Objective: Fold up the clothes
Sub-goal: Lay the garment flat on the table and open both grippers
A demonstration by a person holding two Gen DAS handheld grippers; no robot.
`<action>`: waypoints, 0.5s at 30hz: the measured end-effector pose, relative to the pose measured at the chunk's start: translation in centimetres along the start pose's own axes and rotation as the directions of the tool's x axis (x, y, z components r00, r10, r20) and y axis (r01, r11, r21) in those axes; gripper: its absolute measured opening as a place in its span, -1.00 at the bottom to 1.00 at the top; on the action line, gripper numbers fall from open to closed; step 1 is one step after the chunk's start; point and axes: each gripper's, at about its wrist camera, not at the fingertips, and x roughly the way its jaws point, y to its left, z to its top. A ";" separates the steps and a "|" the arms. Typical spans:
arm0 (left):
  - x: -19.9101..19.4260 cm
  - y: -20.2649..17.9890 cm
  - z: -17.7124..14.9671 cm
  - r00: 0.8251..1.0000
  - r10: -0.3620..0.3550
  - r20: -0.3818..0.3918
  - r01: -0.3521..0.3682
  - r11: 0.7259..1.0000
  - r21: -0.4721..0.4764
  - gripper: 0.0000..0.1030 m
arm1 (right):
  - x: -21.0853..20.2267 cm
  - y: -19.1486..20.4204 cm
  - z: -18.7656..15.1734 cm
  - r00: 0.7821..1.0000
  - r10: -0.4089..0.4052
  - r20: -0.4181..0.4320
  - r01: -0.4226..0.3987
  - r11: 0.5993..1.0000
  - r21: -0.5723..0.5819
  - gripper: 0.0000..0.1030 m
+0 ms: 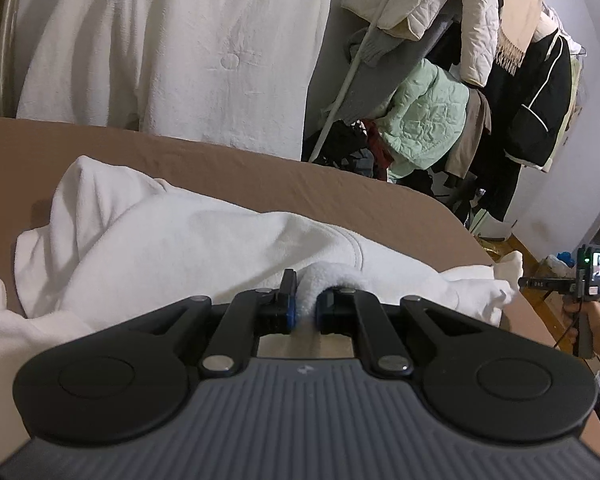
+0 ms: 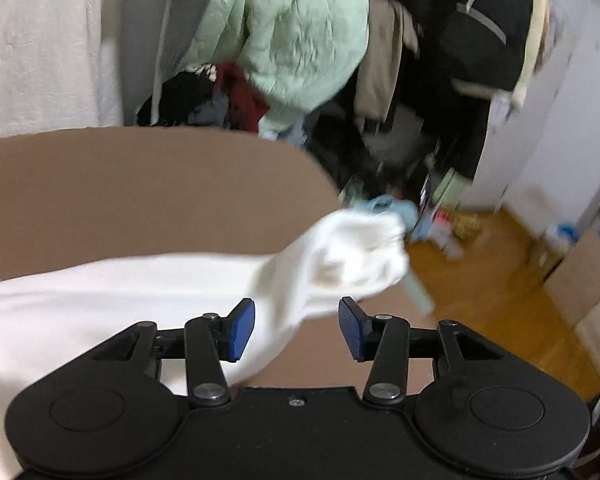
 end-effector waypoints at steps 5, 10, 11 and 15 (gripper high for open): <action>0.5 0.5 -0.2 1.000 -0.007 0.004 0.007 0.999 -0.033 -0.85 | -6.6 5.0 0.0 0.925 0.379 0.023 -0.380 0.925 0.003 0.01; 2.0 2.7 -1.3 0.999 -0.040 -0.032 0.032 0.977 -0.213 -0.84 | -14.9 15.5 -0.1 0.691 0.718 -0.090 -0.702 0.635 -0.323 0.13; 2.2 3.0 -1.4 0.998 -0.043 -0.037 0.033 0.972 -0.233 -0.84 | -16.4 17.5 -0.5 0.655 0.748 -0.109 -0.722 0.576 -0.382 0.25; 1.2 2.9 -1.2 1.000 -0.006 0.013 0.008 0.973 -0.229 -0.86 | -20.7 23.6 -2.3 0.553 0.825 -0.121 -0.729 0.408 -0.550 0.60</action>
